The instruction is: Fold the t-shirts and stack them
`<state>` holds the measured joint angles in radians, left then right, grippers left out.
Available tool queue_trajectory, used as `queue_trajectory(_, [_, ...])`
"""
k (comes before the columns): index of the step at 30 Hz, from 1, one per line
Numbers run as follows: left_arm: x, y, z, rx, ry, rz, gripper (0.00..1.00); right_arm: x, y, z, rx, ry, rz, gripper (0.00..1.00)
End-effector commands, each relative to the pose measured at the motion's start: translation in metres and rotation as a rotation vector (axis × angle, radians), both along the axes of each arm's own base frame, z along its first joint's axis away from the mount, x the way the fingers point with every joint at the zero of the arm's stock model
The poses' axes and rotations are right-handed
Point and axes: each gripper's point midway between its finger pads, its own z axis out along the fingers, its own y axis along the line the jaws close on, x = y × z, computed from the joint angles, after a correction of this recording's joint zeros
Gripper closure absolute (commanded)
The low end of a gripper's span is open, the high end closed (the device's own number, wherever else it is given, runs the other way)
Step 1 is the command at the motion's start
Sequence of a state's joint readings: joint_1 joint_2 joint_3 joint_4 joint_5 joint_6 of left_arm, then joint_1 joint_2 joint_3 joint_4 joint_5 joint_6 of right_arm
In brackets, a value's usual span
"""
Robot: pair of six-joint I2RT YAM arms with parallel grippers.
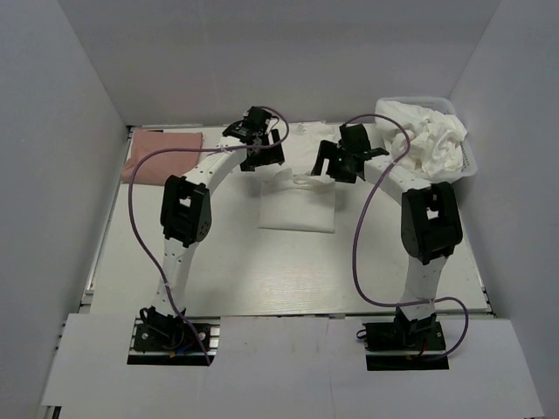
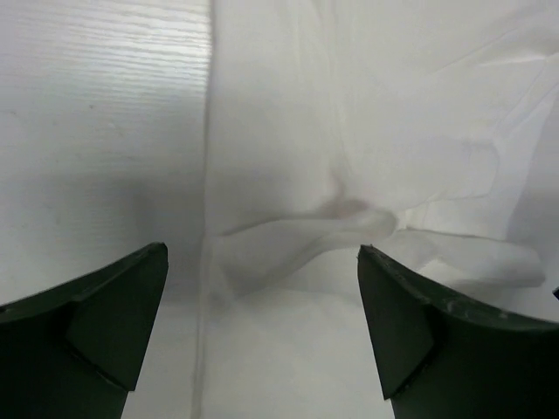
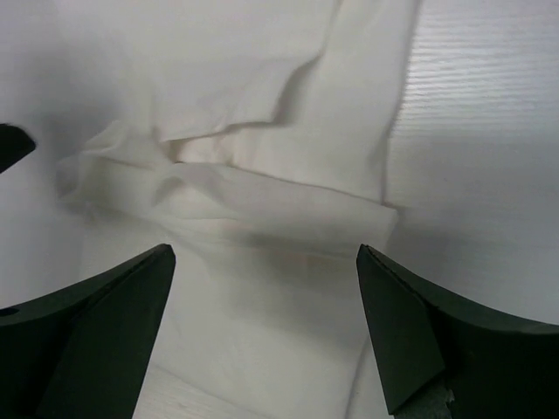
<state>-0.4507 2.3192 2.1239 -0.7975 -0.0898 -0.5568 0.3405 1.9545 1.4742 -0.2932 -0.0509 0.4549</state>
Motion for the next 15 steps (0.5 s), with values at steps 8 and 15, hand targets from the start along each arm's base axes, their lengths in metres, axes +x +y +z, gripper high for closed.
queue_trajectory(8, [-0.121,0.064,0.047,-0.036,0.02,0.088,0.01,-0.066,0.084,0.028,0.159,-0.09,0.387,0.1])
queue_trajectory(15, [-0.208,0.116,0.038,0.038,0.101,0.18,0.01,-0.038,0.111,0.014,0.109,-0.107,0.415,0.1])
